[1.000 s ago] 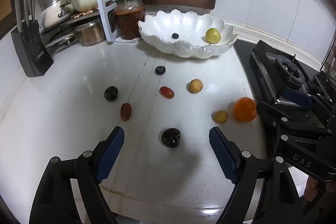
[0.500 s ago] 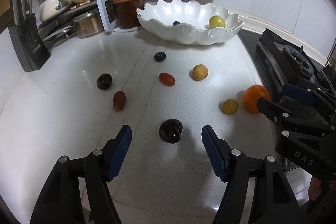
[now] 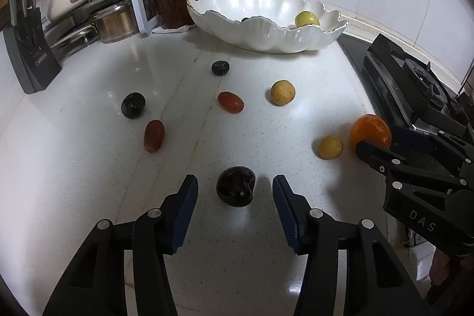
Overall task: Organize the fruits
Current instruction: 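Grasp the dark plum with the left gripper while the right grasps the orange, then lift the plum and orange with both tools toward the white bowl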
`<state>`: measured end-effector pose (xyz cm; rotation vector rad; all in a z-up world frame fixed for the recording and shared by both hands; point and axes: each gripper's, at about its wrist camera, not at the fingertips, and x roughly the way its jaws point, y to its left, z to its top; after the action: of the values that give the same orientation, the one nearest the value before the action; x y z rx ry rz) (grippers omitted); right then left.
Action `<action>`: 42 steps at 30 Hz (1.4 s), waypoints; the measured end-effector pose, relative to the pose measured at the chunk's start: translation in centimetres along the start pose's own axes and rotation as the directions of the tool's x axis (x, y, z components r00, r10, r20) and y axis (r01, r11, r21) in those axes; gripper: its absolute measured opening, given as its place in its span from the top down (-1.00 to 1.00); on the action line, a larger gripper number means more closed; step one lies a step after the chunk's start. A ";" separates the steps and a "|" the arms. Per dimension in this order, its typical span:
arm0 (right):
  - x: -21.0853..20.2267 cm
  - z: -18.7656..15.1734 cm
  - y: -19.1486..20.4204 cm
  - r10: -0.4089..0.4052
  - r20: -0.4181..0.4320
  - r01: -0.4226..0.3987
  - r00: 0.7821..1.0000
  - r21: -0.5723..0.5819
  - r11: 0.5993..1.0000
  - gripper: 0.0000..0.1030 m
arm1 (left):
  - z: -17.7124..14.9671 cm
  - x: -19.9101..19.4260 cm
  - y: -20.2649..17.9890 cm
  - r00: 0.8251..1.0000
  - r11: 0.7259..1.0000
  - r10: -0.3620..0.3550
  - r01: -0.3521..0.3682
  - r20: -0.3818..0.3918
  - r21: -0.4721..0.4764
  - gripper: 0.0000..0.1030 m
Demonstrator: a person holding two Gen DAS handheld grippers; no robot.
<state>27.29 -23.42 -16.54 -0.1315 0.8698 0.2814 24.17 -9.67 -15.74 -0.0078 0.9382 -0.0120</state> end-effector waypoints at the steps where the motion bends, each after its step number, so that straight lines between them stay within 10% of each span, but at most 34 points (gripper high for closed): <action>1: 0.2 0.0 -0.1 0.009 -0.006 -0.009 1.000 0.008 1.000 0.00 | 0.0 0.1 0.0 1.000 1.000 -0.003 0.003 -0.002 -0.003 0.07; 9: 0.4 -0.2 -0.1 0.028 -0.002 -0.028 1.000 0.019 0.999 0.13 | 0.1 0.5 0.0 1.000 1.000 -0.006 0.006 -0.017 -0.002 0.45; 42: -7.3 1.7 -0.9 0.068 0.178 -0.074 0.982 0.026 0.997 0.17 | 3.2 -7.3 -1.9 0.987 0.999 -0.033 0.037 0.160 -0.022 0.47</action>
<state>24.38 -25.25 -9.84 -0.0441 0.7030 0.3398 22.44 -11.46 -7.97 -0.0475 0.7775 -0.0319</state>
